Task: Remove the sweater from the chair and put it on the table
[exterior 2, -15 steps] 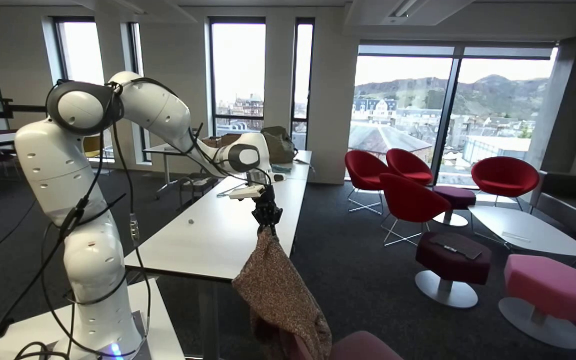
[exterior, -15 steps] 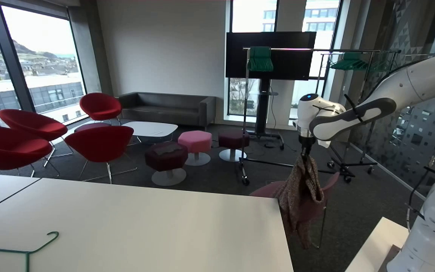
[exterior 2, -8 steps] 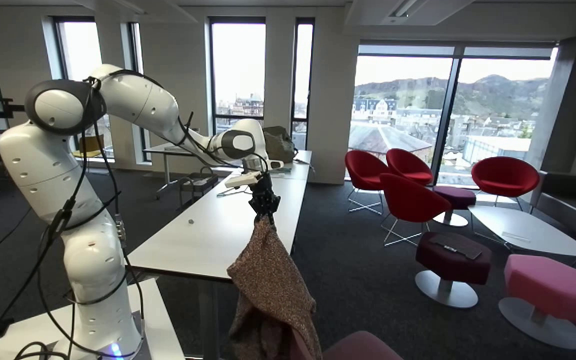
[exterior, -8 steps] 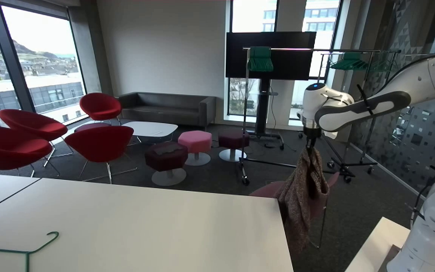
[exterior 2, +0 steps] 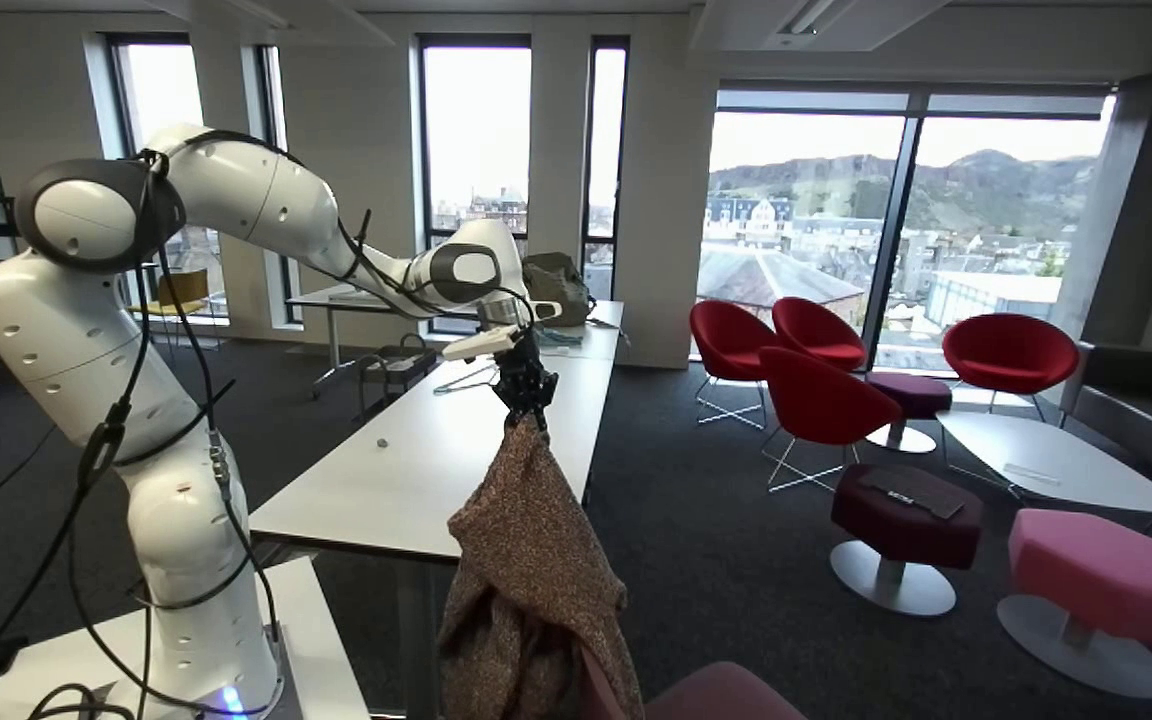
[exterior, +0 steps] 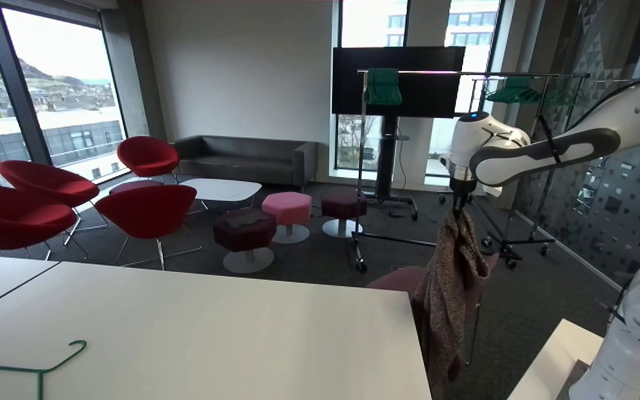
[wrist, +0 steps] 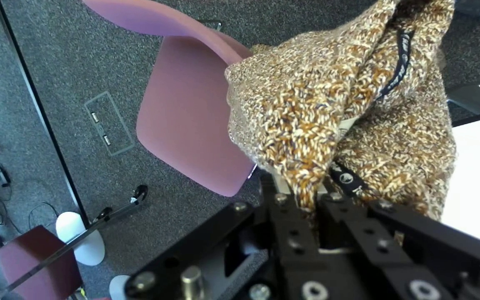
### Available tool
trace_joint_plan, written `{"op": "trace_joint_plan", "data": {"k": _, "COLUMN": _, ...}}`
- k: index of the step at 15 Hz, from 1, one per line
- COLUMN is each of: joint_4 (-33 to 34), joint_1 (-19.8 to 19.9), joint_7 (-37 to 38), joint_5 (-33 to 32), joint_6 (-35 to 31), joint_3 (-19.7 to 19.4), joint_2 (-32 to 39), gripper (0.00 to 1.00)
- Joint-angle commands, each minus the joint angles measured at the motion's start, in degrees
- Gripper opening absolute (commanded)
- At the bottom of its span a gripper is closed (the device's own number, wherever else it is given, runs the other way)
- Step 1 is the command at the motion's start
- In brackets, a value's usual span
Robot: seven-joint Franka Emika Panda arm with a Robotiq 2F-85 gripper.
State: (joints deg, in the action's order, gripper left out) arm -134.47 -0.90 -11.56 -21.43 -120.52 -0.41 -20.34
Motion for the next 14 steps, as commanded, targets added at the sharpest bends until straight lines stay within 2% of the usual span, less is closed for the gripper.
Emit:
{"op": "trace_joint_plan", "data": {"k": 1, "joint_4": 0.58, "joint_1": -0.55, "joint_7": -3.18, "joint_5": 1.41, "joint_6": 1.74, "joint_3": -0.04, "joint_2": -2.34, "gripper": 0.03}}
{"op": "trace_joint_plan", "data": {"k": 5, "joint_4": 0.45, "joint_1": -1.23, "joint_7": -4.46, "joint_5": 1.66, "joint_6": 1.96, "joint_3": 0.01, "joint_2": -1.39, "gripper": 0.03}}
{"op": "trace_joint_plan", "data": {"k": 6, "joint_4": -0.06, "joint_1": -0.49, "joint_7": -1.44, "joint_5": 0.48, "joint_6": 0.24, "joint_3": 0.36, "joint_2": -0.05, "gripper": 0.12}}
{"op": "trace_joint_plan", "data": {"k": 11, "joint_4": -0.42, "joint_1": -0.86, "joint_7": -1.97, "joint_5": 0.59, "joint_6": 0.24, "joint_3": 0.41, "joint_2": 0.01, "gripper": 0.12}}
{"op": "trace_joint_plan", "data": {"k": 12, "joint_4": -0.42, "joint_1": -0.86, "joint_7": -1.97, "joint_5": 0.59, "joint_6": 0.24, "joint_3": 0.41, "joint_2": 0.02, "gripper": 0.03}}
{"op": "trace_joint_plan", "data": {"k": 14, "joint_4": 1.66, "joint_1": 0.37, "joint_7": 0.13, "joint_5": -0.46, "joint_6": 0.15, "joint_3": 0.11, "joint_2": 0.58, "gripper": 0.03}}
